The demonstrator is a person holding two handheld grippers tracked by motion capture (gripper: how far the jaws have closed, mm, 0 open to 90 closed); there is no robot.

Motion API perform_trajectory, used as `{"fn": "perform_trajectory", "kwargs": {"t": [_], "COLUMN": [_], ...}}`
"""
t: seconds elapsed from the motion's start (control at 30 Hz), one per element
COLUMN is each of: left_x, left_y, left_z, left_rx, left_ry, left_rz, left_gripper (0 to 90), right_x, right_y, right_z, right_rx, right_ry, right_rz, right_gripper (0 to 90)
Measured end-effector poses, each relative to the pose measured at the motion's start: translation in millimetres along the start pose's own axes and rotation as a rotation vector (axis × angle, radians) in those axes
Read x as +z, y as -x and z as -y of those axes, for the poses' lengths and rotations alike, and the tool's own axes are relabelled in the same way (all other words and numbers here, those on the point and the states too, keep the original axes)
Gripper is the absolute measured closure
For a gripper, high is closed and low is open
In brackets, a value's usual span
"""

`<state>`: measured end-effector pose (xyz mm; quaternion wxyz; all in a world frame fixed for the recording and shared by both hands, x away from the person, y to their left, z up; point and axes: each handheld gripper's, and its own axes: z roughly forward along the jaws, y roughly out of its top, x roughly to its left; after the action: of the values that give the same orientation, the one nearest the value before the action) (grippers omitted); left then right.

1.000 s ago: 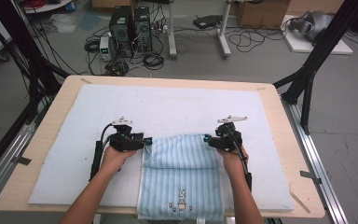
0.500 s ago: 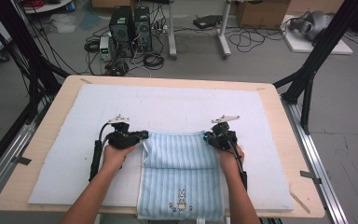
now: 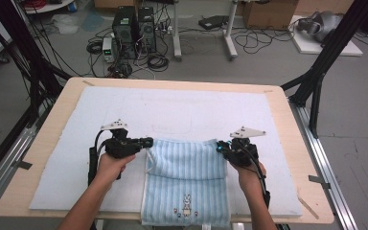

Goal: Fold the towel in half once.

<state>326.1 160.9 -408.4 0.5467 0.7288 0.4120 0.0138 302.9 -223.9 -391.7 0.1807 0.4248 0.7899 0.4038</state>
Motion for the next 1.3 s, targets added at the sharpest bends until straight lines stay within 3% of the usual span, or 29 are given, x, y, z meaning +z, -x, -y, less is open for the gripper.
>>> {"fn": "perform_trajectory", "kwargs": {"t": [0.13,0.27,0.4,0.7,0.73,0.8,0.87,1.0,1.23,1.3], "left_x": [-2.8,-6.7,-7.5,-1.4,-1.8,-3.5,-4.8,-2.5,19.1,26.0], "left_y": [7.9,12.7,15.6,14.7,14.6,13.1,9.9,-2.3,-19.0,-23.2], "left_z": [8.3,18.0,28.8,49.2,48.7,43.8,36.8,22.6,15.3,19.4], "left_rx": [0.016,0.021,0.053,0.064,0.067,0.045,0.037,0.035,0.058,0.052], "left_ry": [-0.046,-0.056,-0.097,-0.152,-0.132,-0.079,-0.027,0.018,-0.063,-0.123], "left_rz": [0.012,0.024,0.009,-0.011,-0.016,-0.045,-0.073,-0.121,-0.189,-0.200], "left_gripper": [82.1,82.0,81.7,80.7,78.7,60.0,48.7,43.6,42.9,42.9], "right_x": [-11.9,-17.2,-17.0,-9.0,-9.3,-11.5,-13.8,-10.8,19.9,28.7], "right_y": [-8.0,-13.8,-15.5,-19.8,-19.5,-17.5,-14.1,-3.3,11.1,12.1], "right_z": [11.4,24.3,35.8,56.1,56.5,54.4,48.3,32.6,21.7,21.5], "right_rx": [-0.019,-0.029,-0.026,-0.029,-0.021,-0.012,-0.005,0.000,0.011,0.004], "right_ry": [-0.013,-0.039,-0.065,-0.125,-0.124,-0.103,-0.067,-0.035,-0.110,-0.135], "right_rz": [-0.020,-0.032,-0.049,-0.053,-0.052,-0.043,-0.026,0.021,0.069,0.064], "right_gripper": [82.6,82.5,82.3,79.6,76.9,71.1,66.6,61.0,51.0,51.4]}}
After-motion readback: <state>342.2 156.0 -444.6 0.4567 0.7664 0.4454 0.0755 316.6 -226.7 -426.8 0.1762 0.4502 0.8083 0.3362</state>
